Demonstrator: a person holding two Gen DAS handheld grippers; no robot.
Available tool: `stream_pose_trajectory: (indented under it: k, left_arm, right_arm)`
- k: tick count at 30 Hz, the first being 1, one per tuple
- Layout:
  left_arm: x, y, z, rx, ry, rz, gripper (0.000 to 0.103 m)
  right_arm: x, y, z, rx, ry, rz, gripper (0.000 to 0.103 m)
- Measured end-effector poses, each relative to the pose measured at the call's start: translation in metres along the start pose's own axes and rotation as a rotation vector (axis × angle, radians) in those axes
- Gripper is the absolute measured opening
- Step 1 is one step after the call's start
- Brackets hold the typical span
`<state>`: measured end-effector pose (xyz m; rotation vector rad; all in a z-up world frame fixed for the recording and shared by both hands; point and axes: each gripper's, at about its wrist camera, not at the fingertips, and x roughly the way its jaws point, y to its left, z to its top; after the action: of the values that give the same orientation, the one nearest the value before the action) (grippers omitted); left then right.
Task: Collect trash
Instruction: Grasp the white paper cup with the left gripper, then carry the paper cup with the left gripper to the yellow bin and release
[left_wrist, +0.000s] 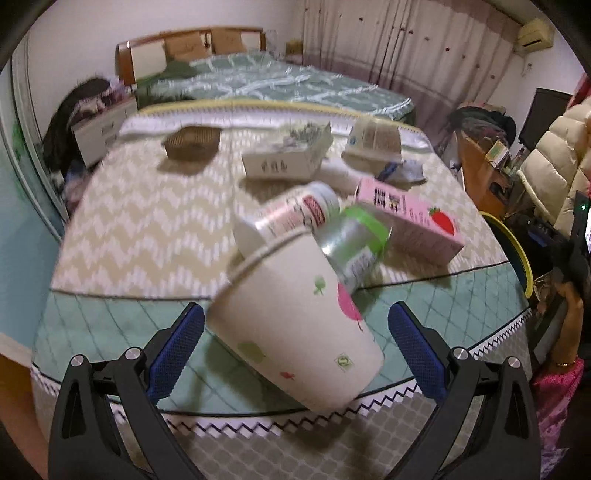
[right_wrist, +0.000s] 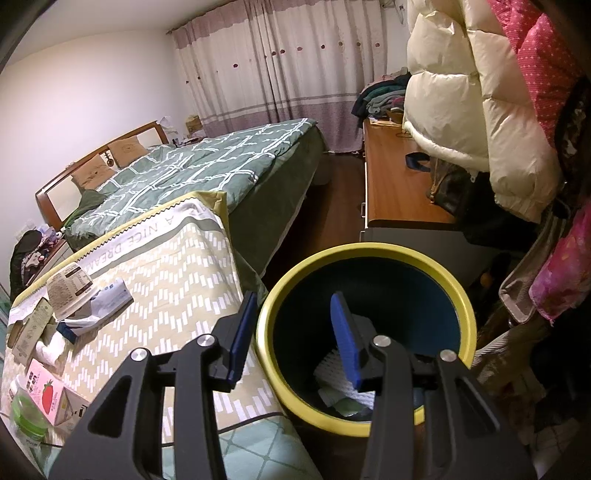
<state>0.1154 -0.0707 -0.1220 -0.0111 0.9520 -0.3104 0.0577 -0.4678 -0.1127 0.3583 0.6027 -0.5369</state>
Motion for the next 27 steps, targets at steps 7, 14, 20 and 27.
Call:
stream_pose_trajectory:
  k: [7,14,20,27]
  left_arm:
    - [0.016,0.020,0.006,-0.139,0.071,-0.090,0.098]
    - [0.029,0.022,0.006,-0.135,0.120,-0.123,0.093]
    - [0.022,0.017,0.006,-0.066,0.090,-0.097,0.068]
    - [-0.011,0.012,0.012,0.006,-0.012,-0.024,0.066]
  right_arm:
    - [0.001,-0.002,0.000,0.007,0.003,0.020,0.041]
    - [0.001,-0.002,-0.001,0.000,0.007,0.023,0.041]
    - [0.001,0.000,-0.001,-0.008,0.010,0.031,0.041]
    - [-0.012,0.001,0.000,-0.013,-0.013,0.054,0.041]
